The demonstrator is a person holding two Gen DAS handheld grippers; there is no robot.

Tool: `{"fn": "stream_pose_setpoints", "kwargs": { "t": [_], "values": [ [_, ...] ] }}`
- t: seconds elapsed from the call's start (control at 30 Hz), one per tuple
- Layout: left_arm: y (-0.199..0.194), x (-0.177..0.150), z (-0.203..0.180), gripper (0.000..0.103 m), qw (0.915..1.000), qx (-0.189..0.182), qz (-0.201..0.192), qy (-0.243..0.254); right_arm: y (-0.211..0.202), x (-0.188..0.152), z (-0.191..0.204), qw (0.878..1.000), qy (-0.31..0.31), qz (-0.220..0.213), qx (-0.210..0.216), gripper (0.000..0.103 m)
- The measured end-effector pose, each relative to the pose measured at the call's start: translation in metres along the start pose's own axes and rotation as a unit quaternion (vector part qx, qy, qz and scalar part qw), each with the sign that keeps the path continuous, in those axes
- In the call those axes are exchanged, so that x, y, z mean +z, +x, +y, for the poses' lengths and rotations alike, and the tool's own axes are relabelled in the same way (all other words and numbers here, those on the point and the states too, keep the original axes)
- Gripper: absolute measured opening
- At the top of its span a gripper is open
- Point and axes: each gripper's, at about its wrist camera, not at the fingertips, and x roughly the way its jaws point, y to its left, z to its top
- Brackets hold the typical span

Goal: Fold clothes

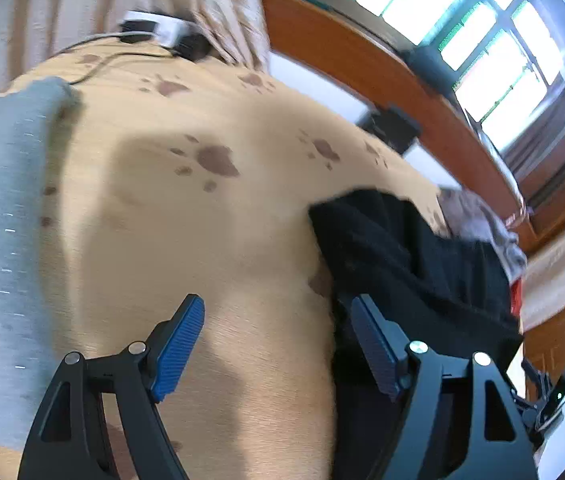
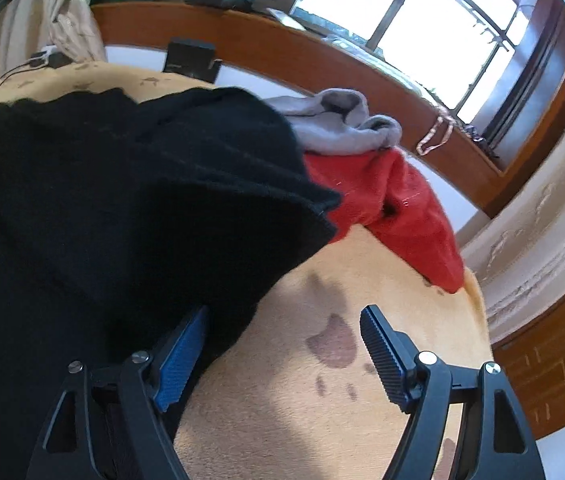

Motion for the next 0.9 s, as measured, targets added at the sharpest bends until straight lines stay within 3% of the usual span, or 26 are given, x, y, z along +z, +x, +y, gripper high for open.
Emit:
{"fn": "stream_pose_setpoints", "kwargs": {
  "t": [0.1,0.2,0.3,0.37,0.47,0.5,0.7,0.8,0.87,0.9],
  "values": [
    [-0.009,0.000,-0.017,0.079,0.9995,-0.004,-0.021,0.023,-0.024,0.013,-0.006,0.998,0.031,-0.053,0.013,0.078],
    [-0.007,-0.005,-0.055,0.079,0.9958,-0.050,-0.019,0.074,-0.043,0.028,-0.004,0.988,0.064,-0.097,0.097,0.078],
    [0.007,-0.013,-0.089,0.080,0.9891,-0.081,-0.003,0.123,-0.031,0.036,0.007,0.974,0.070,-0.078,0.199,0.078],
    [0.026,-0.017,-0.108,0.080,0.9864,-0.069,0.011,0.149,-0.013,0.035,0.015,0.971,0.072,-0.050,0.222,0.078],
    [0.056,-0.020,-0.115,0.080,0.9861,-0.030,0.035,0.160,0.019,0.026,0.024,0.977,0.057,0.008,0.206,0.078],
    [0.058,-0.021,-0.115,0.080,0.9847,-0.023,0.027,0.170,0.029,0.023,0.027,0.979,0.047,0.023,0.198,0.079],
    [0.064,-0.033,-0.129,0.084,0.9702,0.022,0.020,0.240,0.027,0.022,0.031,0.982,0.029,0.016,0.184,0.080],
    [0.068,-0.037,-0.137,0.091,0.9655,0.038,0.023,0.257,0.026,0.024,0.031,0.983,0.027,0.016,0.182,0.081],
    [0.072,-0.039,-0.142,0.102,0.9622,0.052,0.026,0.266,0.024,0.024,0.031,0.983,0.026,0.016,0.183,0.082],
    [0.074,-0.040,-0.143,0.102,0.9607,0.065,0.026,0.269,0.023,0.022,0.030,0.983,0.027,0.017,0.183,0.082]
  ]
}}
